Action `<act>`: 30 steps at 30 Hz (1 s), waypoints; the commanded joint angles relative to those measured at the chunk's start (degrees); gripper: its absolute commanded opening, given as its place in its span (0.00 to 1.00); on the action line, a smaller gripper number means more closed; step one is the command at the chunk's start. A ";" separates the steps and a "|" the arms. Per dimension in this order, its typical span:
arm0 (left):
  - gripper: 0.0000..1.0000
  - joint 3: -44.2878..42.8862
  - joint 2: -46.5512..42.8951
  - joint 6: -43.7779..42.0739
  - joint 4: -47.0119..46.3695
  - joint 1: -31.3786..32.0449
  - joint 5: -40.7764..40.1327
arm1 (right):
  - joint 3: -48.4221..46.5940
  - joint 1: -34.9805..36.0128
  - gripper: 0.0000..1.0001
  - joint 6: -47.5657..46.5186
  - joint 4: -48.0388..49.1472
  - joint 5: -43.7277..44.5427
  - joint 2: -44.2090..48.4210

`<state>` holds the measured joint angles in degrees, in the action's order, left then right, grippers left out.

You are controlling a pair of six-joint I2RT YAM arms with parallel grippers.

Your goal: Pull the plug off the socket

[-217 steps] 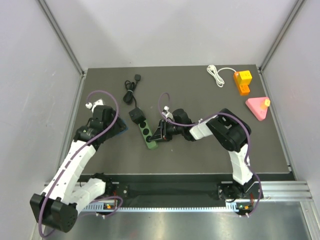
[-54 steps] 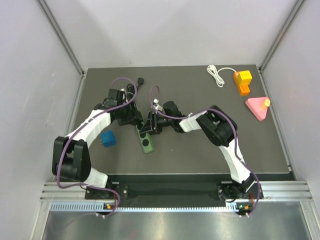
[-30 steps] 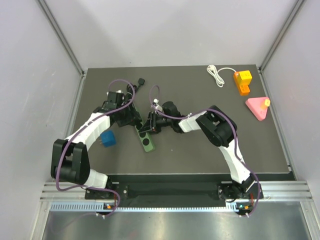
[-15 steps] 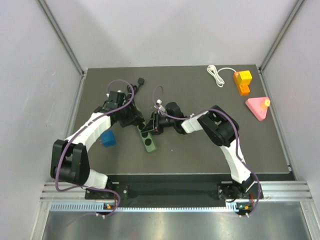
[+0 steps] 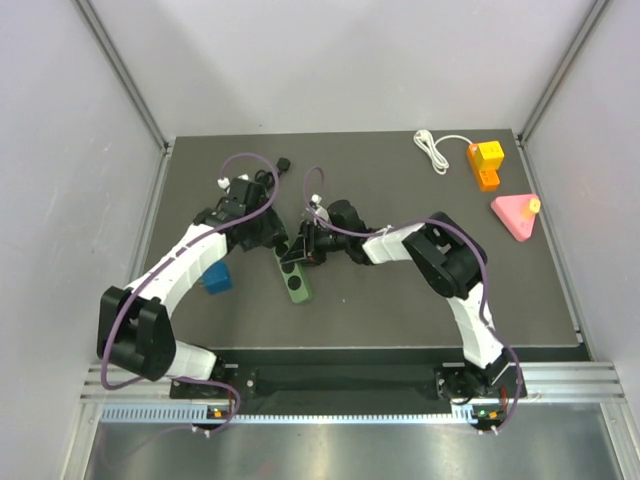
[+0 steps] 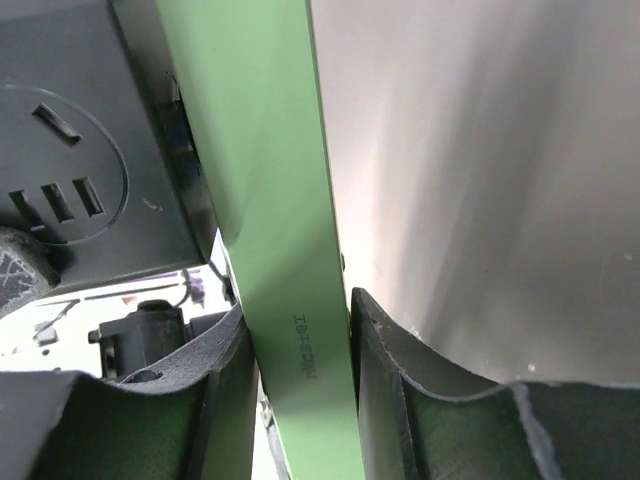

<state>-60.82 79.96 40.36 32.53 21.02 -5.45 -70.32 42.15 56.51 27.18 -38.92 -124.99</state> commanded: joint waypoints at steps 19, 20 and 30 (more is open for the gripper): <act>0.00 -2.98 -13.43 -6.77 8.84 -5.63 -1.98 | -2.80 -3.92 0.00 -1.40 -15.05 14.40 -2.80; 0.00 -4.82 -12.13 -7.83 10.52 -5.63 -5.15 | -3.15 -3.92 0.00 -1.84 -15.05 14.05 -2.98; 0.00 -14.93 9.90 -14.79 20.19 -5.55 -34.26 | -2.10 -3.57 0.00 -5.62 -14.26 12.29 -2.45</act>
<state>-71.18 82.02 28.73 48.31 15.51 -27.86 -73.60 38.83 55.02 17.72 -29.65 -125.78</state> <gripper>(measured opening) 0.666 0.354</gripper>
